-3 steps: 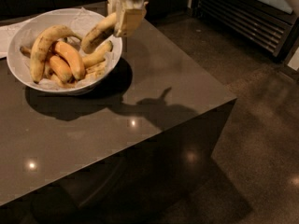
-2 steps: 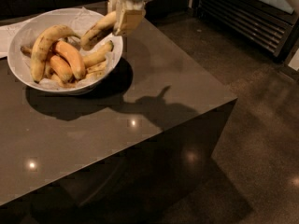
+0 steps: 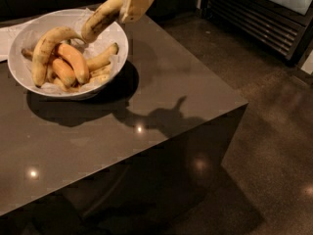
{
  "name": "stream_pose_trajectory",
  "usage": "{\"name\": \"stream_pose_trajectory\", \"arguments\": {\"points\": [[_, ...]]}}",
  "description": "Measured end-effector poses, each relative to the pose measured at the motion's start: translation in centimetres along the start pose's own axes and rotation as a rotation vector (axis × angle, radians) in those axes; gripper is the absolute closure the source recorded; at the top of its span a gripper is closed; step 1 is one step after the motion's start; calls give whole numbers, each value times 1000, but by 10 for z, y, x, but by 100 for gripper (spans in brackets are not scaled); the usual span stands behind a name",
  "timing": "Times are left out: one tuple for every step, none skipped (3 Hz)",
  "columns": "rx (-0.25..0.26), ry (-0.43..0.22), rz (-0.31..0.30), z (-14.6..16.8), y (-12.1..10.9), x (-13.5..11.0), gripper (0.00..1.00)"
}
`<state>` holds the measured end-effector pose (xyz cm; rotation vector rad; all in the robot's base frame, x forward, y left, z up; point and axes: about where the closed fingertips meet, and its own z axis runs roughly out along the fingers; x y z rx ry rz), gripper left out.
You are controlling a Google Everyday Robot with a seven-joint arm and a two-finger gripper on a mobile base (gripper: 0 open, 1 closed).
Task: Pick banana from white bowl
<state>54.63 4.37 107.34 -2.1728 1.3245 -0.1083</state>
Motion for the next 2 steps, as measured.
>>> {"name": "stream_pose_trajectory", "arguments": {"points": [[12,9,21,-18,6,4,100],[8,27,93,-25,27,20,100]]}}
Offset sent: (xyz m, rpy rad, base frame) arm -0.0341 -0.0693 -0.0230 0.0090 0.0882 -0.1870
